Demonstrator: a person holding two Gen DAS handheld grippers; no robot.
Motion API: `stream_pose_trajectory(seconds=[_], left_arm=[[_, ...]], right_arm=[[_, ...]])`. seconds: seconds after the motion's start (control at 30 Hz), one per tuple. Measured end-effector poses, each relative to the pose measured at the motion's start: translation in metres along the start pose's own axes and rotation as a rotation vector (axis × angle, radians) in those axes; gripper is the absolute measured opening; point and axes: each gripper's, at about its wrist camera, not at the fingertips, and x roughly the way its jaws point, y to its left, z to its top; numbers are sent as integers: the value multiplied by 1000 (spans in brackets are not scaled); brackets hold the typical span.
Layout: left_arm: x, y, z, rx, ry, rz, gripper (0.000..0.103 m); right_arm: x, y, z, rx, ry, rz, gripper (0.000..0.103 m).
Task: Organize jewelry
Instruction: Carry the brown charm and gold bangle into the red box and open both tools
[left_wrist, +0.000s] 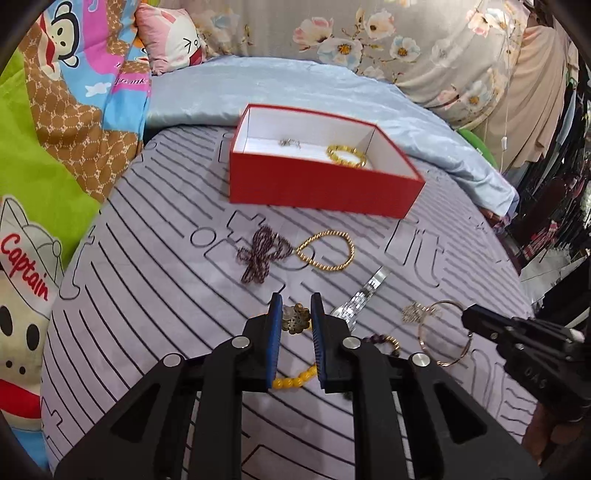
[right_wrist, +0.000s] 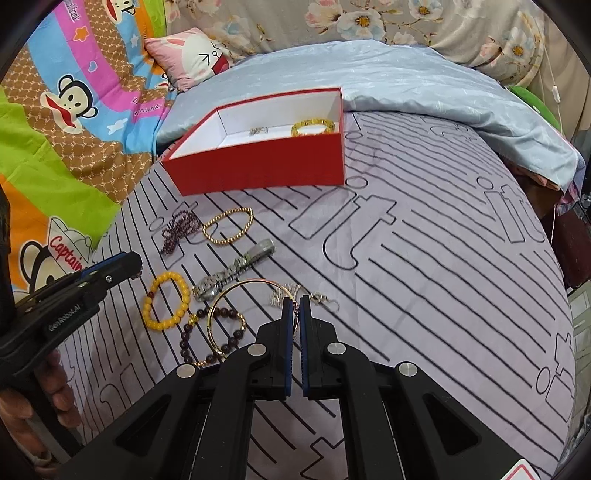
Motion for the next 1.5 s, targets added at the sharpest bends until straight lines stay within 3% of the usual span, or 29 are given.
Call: stream_pose_trajectory(seconds=[0.37, 0.6, 0.77, 1.1, 1.5], left_arm=[[1, -7, 78, -2, -92, -48, 15], [39, -6, 137, 10, -131, -28, 15], [79, -2, 164, 19, -112, -7, 15], [136, 4, 183, 22, -64, 18, 15], [166, 5, 183, 30, -31, 47, 16]], right_arm=[[-9, -1, 81, -27, -135, 17, 3], [24, -1, 147, -35, -166, 15, 3], [64, 4, 176, -43, -139, 10, 3], [122, 8, 200, -38, -81, 4, 3], [148, 8, 203, -41, -53, -7, 6]])
